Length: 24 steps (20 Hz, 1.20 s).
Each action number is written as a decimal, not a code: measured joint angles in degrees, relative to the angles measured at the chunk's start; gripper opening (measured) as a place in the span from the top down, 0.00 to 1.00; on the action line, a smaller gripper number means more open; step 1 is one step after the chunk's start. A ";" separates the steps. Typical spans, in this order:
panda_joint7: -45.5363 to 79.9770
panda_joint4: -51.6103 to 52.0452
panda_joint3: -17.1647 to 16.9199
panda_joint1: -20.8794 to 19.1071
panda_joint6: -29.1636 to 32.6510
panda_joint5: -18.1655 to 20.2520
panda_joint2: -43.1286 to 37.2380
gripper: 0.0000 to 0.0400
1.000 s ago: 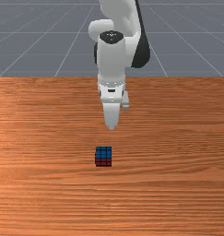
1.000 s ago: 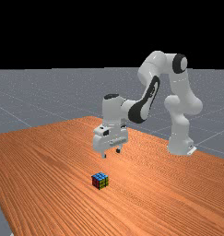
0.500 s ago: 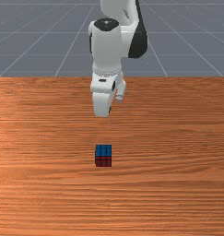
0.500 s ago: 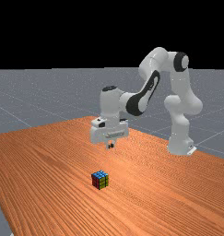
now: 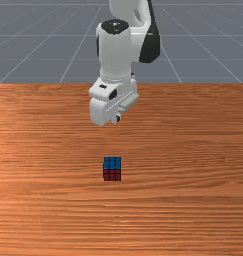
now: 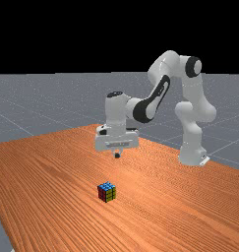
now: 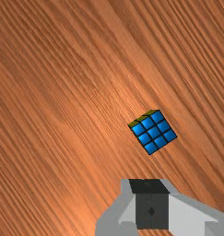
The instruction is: Rotate the cube till the blue face upward
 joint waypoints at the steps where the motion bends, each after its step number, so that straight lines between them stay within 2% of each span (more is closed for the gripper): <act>1: 2.10 0.23 -0.29 0.24 -0.23 0.19 0.16 1.00; 24: 48.94 3.23 -6.58 5.51 -3.40 6.49 4.33 1.00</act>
